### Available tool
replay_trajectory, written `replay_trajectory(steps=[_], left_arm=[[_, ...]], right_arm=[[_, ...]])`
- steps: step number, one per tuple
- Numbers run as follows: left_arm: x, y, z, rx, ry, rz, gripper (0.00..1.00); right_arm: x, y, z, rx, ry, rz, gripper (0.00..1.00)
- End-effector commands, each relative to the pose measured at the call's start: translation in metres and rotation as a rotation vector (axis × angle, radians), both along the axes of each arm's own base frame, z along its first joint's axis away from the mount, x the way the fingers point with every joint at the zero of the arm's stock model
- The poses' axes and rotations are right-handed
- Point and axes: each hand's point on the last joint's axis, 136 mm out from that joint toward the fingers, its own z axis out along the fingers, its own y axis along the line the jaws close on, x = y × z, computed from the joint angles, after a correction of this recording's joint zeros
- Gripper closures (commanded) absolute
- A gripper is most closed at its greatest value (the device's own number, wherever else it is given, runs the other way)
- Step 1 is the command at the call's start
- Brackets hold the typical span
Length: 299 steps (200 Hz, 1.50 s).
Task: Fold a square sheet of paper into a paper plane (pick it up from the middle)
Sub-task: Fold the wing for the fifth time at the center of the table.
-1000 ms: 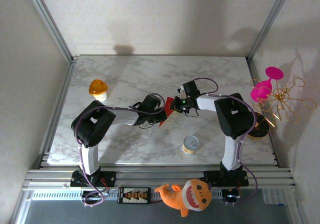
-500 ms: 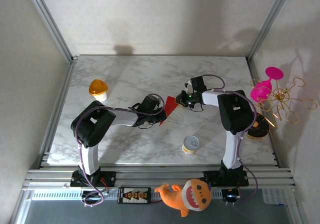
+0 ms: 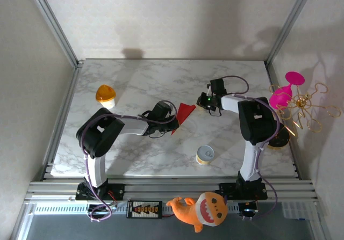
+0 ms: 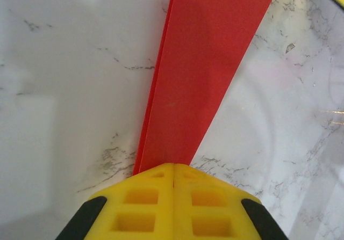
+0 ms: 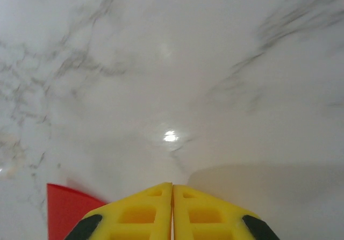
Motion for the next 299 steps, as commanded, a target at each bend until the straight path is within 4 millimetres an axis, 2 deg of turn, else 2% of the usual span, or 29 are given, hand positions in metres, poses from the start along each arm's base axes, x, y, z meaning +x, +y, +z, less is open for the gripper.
replay_trajectory(steps=[1, 19, 32, 62, 95, 119, 148, 166, 183, 235, 269, 299], left_arm=[[-0.035, 0.03, -0.041, 0.147, 0.164, -0.019, 1.0], [-0.033, 0.027, -0.039, 0.143, 0.159, -0.024, 1.0], [-0.031, 0.025, -0.036, 0.138, 0.153, -0.029, 1.0], [-0.028, 0.02, -0.03, 0.121, 0.14, -0.041, 1.0], [-0.024, 0.015, -0.021, 0.104, 0.123, -0.049, 1.0], [-0.019, 0.009, -0.007, 0.073, 0.089, -0.057, 1.0], [-0.005, -0.006, 0.023, -0.002, 0.019, -0.066, 1.0], [0.004, -0.013, 0.039, -0.04, -0.023, -0.06, 0.94], [0.012, -0.018, 0.046, -0.067, -0.047, -0.047, 0.89], [0.02, -0.028, 0.025, -0.051, -0.01, -0.061, 0.9], [0.011, -0.029, 0.009, -0.016, 0.032, -0.096, 0.92], [0.001, -0.022, -0.008, 0.044, 0.057, -0.11, 0.95]], right_arm=[[0.007, -0.014, 0.041, -0.053, -0.136, -0.041, 0.9], [-0.005, -0.001, 0.048, -0.036, -0.143, 0.003, 0.89], [-0.017, 0.018, 0.05, 0.013, -0.14, 0.07, 0.89], [-0.047, 0.062, 0.042, 0.128, -0.076, 0.218, 0.89], [-0.065, 0.082, 0.023, 0.17, -0.007, 0.284, 0.9], [-0.073, 0.083, 0.005, 0.168, 0.048, 0.295, 0.91], [-0.081, 0.08, -0.013, 0.149, 0.099, 0.296, 0.91], [-0.084, 0.076, -0.022, 0.128, 0.122, 0.284, 0.91], [-0.085, 0.071, -0.029, 0.103, 0.138, 0.268, 0.91], [-0.087, 0.065, -0.042, 0.069, 0.169, 0.249, 0.92], [-0.086, 0.064, -0.046, 0.064, 0.183, 0.24, 0.92], [-0.086, 0.063, -0.048, 0.054, 0.193, 0.232, 0.92]])
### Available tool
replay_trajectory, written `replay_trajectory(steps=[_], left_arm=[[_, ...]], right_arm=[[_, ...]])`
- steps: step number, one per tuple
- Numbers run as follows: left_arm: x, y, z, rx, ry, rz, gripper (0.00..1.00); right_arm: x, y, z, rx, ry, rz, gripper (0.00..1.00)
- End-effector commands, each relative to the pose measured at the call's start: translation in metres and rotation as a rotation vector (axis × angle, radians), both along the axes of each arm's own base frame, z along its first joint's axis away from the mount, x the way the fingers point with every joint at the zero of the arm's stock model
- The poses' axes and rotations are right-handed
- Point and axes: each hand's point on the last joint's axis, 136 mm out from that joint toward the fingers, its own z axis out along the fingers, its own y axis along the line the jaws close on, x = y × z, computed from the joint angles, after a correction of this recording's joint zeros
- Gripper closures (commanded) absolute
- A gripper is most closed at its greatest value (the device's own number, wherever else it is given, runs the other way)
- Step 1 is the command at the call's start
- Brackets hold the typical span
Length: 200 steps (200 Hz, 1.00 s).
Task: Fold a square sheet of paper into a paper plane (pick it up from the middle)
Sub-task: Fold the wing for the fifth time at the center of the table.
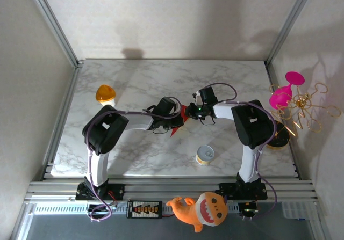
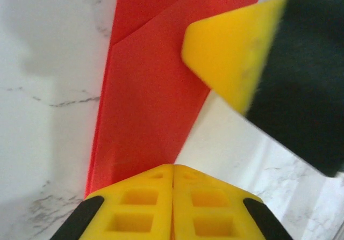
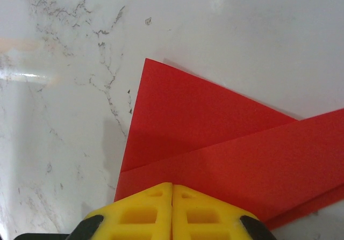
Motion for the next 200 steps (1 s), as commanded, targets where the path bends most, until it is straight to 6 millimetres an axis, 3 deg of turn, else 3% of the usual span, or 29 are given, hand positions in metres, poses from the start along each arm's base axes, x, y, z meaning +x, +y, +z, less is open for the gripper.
replay_trajectory(steps=[1, 49, 117, 200], left_arm=[[-0.01, 0.002, -0.013, 0.054, 0.026, -0.039, 0.95], [-0.036, 0.027, -0.038, 0.156, 0.069, -0.062, 0.98], [-0.071, 0.043, -0.036, 0.228, 0.064, -0.132, 0.99], [-0.092, 0.061, -0.035, 0.298, 0.069, -0.161, 0.99]], right_arm=[[-0.016, -0.016, -0.037, -0.102, 0.107, -0.027, 0.92], [-0.015, -0.021, -0.045, -0.133, 0.129, -0.05, 0.92], [-0.012, -0.022, -0.049, -0.137, 0.138, -0.059, 0.92], [-0.011, -0.022, -0.045, -0.14, 0.129, -0.053, 0.92]])
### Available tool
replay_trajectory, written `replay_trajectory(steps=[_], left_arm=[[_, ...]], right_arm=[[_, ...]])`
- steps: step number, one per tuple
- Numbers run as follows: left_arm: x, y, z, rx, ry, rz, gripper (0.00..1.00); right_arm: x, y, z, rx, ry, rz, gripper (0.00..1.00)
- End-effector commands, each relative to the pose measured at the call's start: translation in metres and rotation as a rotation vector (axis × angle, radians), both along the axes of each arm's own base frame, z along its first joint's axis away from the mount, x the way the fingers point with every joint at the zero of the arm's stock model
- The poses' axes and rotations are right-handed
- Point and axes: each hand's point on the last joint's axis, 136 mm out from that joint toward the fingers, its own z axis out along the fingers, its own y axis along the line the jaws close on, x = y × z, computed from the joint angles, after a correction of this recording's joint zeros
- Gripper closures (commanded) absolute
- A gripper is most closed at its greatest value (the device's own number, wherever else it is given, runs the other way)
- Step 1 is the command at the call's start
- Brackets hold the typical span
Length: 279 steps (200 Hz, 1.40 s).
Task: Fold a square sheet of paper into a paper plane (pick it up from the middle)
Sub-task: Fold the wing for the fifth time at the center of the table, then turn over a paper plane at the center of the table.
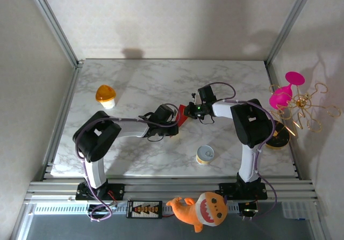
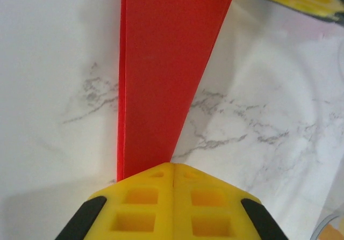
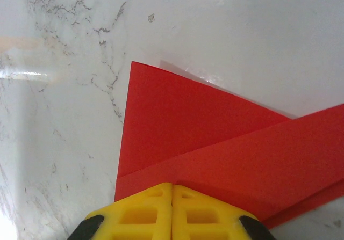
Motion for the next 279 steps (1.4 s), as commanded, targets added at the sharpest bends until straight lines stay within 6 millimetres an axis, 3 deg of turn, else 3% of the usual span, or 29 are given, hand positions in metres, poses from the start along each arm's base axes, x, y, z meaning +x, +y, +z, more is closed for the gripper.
replay_trajectory(steps=[1, 28, 68, 89, 106, 125, 144, 197, 259, 279], left_arm=[[-0.049, 0.034, -0.03, 0.158, 0.151, -0.039, 0.99], [-0.048, 0.037, -0.012, 0.146, 0.118, -0.04, 0.98], [-0.008, 0.043, 0.05, 0.054, -0.02, 0.077, 0.85], [0.013, 0.066, 0.073, 0.048, -0.082, 0.197, 0.73], [0.028, 0.102, 0.073, 0.103, -0.087, 0.339, 0.57], [0.038, 0.136, 0.073, 0.147, -0.11, 0.449, 0.43], [0.047, 0.157, 0.079, 0.159, -0.149, 0.513, 0.29], [0.057, 0.181, 0.092, 0.188, -0.242, 0.583, 0.05], [0.052, 0.182, 0.08, 0.186, -0.225, 0.564, 0.01], [0.052, 0.18, 0.076, 0.182, -0.213, 0.557, 0.01]], right_arm=[[-0.011, -0.025, -0.044, -0.145, 0.087, -0.048, 0.92], [-0.005, -0.019, -0.029, -0.127, 0.047, -0.02, 0.9], [0.012, -0.007, 0.021, -0.119, -0.072, 0.023, 0.8], [0.013, -0.005, 0.044, -0.156, -0.117, 0.015, 0.7], [0.009, -0.008, 0.051, -0.216, -0.122, -0.011, 0.65], [0.005, -0.015, 0.052, -0.308, -0.113, -0.061, 0.6], [0.002, -0.021, 0.051, -0.4, -0.095, -0.135, 0.56], [0.002, -0.011, 0.039, -0.537, -0.037, -0.282, 0.42], [0.005, 0.003, 0.017, -0.682, 0.005, -0.329, 0.46], [0.006, -0.003, 0.016, -0.721, 0.006, -0.356, 0.48]])
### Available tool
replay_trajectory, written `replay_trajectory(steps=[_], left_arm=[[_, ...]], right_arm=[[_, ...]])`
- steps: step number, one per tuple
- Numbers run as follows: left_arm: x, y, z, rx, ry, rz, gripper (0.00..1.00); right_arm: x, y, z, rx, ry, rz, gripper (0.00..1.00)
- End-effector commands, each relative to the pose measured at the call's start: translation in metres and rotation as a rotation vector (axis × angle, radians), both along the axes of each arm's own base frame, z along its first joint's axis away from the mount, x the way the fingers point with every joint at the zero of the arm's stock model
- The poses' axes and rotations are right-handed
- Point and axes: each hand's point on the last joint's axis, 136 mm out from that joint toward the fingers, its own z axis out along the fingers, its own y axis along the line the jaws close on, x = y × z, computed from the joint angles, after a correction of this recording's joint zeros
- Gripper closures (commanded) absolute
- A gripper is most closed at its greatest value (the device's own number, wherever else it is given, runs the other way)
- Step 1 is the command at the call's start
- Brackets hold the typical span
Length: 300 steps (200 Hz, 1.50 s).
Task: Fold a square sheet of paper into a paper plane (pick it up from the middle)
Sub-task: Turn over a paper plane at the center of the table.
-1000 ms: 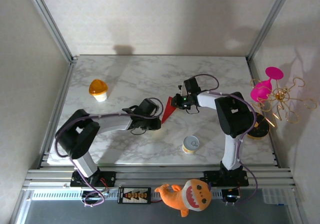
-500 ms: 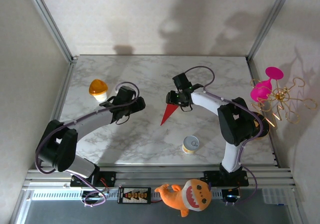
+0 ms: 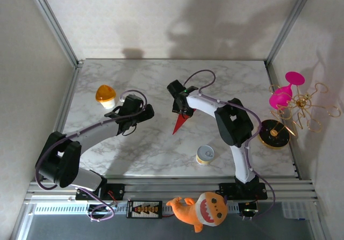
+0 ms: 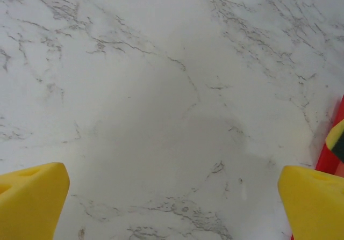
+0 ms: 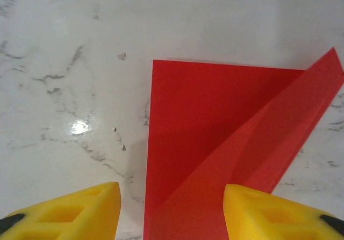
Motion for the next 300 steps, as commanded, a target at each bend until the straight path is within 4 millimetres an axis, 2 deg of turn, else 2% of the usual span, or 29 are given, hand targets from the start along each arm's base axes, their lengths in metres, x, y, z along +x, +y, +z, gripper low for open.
replay_trajectory(steps=[1, 52, 58, 96, 154, 180, 226, 258, 282, 300], left_arm=[[0.003, 0.003, 0.0, 0.006, -0.015, -0.001, 0.01], [0.005, -0.003, -0.005, -0.015, 0.0, -0.011, 0.01], [0.006, -0.003, -0.005, -0.016, -0.001, -0.011, 0.01], [0.007, -0.004, -0.005, -0.02, 0.002, -0.012, 0.01], [0.007, -0.006, -0.01, -0.025, 0.012, -0.013, 0.01], [0.007, -0.006, -0.011, -0.027, 0.015, -0.011, 0.01], [0.008, -0.004, -0.01, -0.039, 0.014, 0.0, 0.01], [0.006, 0.004, -0.008, -0.077, 0.006, 0.031, 0.01], [0.004, 0.014, -0.006, -0.135, 0.0, 0.068, 0.01], [0.001, 0.025, -0.005, -0.192, -0.01, 0.103, 0.01]], right_arm=[[-0.003, -0.017, 0.003, -0.098, 0.004, -0.068, 0.48], [-0.002, -0.029, 0.013, -0.147, -0.022, -0.094, 0.6], [-0.008, -0.019, 0.014, -0.148, -0.025, -0.07, 0.6], [-0.011, -0.019, 0.016, -0.155, -0.024, -0.068, 0.62], [-0.013, -0.022, 0.02, -0.17, -0.028, -0.073, 0.73], [-0.014, -0.024, 0.02, -0.18, -0.028, -0.076, 0.8], [-0.01, -0.026, 0.032, -0.178, -0.062, -0.074, 0.93], [-0.001, -0.005, 0.048, -0.085, -0.112, 0.021, 0.97], [0.005, 0.031, 0.072, 0.091, -0.187, 0.155, 0.98], [0.003, 0.064, 0.092, 0.271, -0.237, 0.271, 0.97]])
